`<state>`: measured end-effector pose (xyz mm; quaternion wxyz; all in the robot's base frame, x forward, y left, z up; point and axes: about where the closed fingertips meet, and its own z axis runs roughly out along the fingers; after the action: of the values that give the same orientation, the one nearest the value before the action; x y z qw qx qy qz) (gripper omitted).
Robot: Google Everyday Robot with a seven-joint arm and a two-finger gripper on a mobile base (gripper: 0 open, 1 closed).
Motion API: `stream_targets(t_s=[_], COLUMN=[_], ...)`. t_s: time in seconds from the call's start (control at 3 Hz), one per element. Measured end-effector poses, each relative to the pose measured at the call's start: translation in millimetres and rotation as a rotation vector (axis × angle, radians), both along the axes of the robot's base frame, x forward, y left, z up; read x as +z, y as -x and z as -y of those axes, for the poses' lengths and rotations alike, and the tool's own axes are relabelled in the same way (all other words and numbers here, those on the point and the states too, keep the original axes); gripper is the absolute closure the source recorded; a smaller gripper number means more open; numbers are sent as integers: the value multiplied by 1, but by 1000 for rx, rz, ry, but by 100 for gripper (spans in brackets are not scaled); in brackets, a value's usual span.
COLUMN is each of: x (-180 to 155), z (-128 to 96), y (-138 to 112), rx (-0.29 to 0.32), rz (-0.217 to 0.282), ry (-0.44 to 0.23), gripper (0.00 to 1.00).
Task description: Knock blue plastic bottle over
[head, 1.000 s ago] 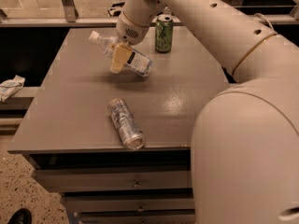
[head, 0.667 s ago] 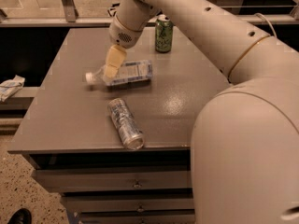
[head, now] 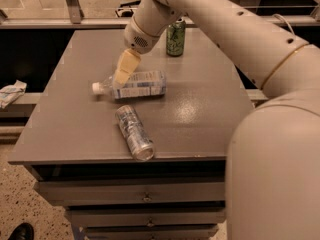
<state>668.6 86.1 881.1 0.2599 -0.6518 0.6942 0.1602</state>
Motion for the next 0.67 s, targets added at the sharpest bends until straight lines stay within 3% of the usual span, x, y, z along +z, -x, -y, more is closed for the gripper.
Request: stream_targets(t_s=[0.33, 0.67], x=[6, 26], z=[36, 94], y=[5, 13], rx=[-68, -157], rz=[24, 88], ry=[-111, -185], gripper=[0, 0])
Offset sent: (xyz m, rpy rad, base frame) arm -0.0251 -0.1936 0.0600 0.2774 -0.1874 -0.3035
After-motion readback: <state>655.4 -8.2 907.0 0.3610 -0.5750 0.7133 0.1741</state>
